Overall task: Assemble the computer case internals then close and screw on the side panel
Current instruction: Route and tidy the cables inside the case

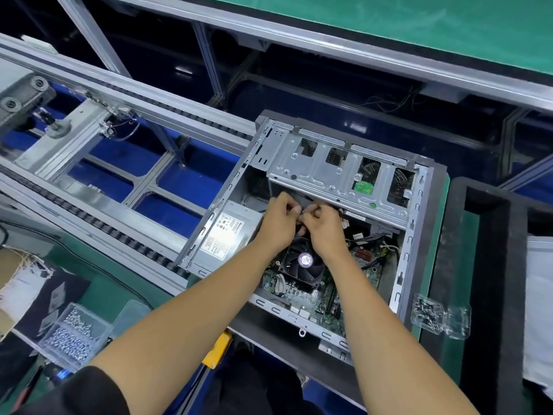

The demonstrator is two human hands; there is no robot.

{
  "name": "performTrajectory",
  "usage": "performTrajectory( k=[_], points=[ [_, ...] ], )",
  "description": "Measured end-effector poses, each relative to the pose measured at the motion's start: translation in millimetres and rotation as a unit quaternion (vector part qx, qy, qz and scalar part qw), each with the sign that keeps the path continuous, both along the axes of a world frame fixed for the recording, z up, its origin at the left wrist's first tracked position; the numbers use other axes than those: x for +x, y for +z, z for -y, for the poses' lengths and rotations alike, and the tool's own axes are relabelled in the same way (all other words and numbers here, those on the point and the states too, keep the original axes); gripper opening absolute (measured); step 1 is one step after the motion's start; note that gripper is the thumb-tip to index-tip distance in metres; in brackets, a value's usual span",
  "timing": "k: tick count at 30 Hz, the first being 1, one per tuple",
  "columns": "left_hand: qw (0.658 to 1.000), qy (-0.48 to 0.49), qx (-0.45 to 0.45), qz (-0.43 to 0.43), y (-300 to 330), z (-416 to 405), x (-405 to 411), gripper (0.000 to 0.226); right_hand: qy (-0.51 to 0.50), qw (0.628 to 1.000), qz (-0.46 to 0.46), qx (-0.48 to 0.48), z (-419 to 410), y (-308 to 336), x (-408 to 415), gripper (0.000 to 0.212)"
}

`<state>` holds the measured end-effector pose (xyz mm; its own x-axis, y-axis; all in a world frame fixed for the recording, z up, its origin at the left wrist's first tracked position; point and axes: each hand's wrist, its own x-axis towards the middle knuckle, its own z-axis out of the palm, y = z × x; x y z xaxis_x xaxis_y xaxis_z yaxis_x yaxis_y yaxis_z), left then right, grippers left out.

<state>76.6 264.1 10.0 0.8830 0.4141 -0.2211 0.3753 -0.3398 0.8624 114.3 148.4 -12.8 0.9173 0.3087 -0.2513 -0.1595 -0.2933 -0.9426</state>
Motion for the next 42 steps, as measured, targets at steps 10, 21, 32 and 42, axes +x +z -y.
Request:
performTrajectory(
  k=[10,21,32,42],
  points=[
    [0.998,0.013,-0.052,-0.024,6,1,-1,0.007,-0.018,0.999,0.036,-0.023,-2,-8,2,0.010],
    [0.990,0.031,-0.121,-0.060,11,0,-1,0.011,-0.021,0.999,0.035,-0.008,-2,-4,1,0.020],
    [0.993,0.010,-0.096,-0.068,13,1,-3,0.005,-0.012,0.999,0.047,-0.020,-2,-5,0,0.022],
    [0.996,-0.007,-0.072,-0.057,9,1,-5,0.010,-0.019,0.998,0.062,-0.022,-2,-3,-1,0.026]
  ],
)
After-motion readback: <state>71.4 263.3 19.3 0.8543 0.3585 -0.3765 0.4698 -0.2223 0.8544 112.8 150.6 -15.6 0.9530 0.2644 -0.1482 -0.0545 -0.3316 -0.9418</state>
